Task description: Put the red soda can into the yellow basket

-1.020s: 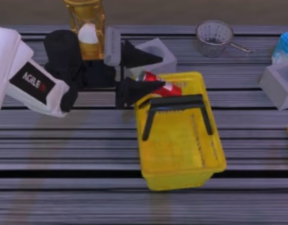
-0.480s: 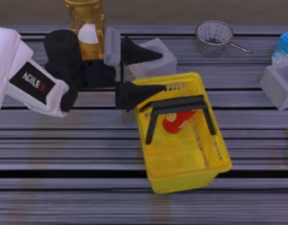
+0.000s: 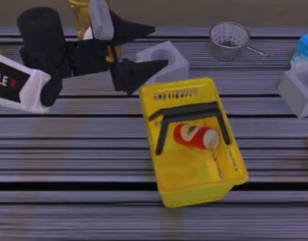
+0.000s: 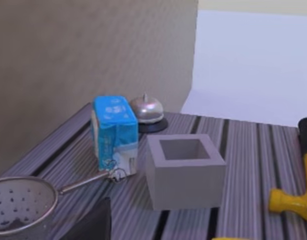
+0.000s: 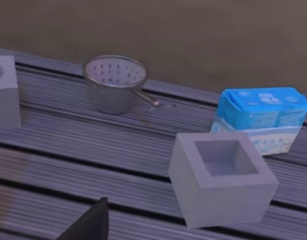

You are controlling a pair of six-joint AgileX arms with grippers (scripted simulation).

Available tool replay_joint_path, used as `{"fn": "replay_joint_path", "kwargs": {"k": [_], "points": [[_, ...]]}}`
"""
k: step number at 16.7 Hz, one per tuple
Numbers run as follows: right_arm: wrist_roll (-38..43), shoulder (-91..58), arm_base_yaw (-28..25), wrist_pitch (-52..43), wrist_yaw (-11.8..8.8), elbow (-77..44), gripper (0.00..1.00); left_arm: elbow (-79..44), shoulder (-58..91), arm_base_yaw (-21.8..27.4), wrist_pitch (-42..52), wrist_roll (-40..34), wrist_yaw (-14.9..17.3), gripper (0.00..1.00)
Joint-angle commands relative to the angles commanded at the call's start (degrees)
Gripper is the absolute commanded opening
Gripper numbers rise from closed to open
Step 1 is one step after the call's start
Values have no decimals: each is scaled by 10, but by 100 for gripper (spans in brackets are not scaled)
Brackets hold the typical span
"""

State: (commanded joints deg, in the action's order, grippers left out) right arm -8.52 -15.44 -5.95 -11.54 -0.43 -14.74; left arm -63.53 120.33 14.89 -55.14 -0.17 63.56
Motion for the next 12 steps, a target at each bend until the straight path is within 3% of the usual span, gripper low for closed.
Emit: {"fn": "replay_joint_path", "kwargs": {"k": [4,12], "points": [[-96,-201,-61,-132,0,-184,100,96,-194,-33,96,-21,-110,100],[-318,-687,-201,-441,0,-622,100,361,-704,-106,337,-37,-373,100]]}}
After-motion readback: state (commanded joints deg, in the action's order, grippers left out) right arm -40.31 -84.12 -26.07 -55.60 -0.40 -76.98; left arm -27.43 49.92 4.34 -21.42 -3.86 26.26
